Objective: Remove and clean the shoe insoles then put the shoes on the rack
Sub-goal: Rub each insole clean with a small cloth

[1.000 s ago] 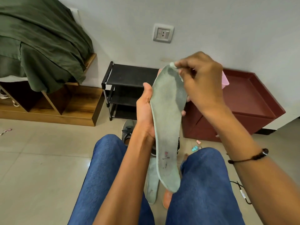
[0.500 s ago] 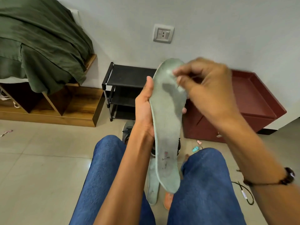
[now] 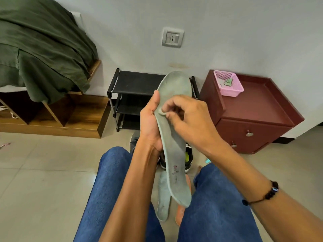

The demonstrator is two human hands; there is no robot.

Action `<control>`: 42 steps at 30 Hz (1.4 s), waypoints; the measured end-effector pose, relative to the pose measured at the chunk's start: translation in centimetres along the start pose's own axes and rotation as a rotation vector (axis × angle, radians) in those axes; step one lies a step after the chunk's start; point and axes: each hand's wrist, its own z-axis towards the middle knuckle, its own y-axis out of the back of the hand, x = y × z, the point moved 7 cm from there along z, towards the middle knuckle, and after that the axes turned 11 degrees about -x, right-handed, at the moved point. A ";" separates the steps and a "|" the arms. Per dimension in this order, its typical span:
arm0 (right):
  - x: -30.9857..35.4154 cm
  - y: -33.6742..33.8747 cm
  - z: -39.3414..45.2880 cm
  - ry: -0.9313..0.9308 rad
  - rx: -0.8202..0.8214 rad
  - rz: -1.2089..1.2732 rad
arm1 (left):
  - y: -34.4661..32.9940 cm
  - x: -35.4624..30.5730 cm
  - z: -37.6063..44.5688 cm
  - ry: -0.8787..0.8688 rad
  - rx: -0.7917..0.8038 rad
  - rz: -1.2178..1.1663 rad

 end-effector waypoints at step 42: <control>-1.1 4.1 3.2 0.170 -0.275 -0.278 | -0.3 -0.4 0.1 -0.079 -0.039 0.089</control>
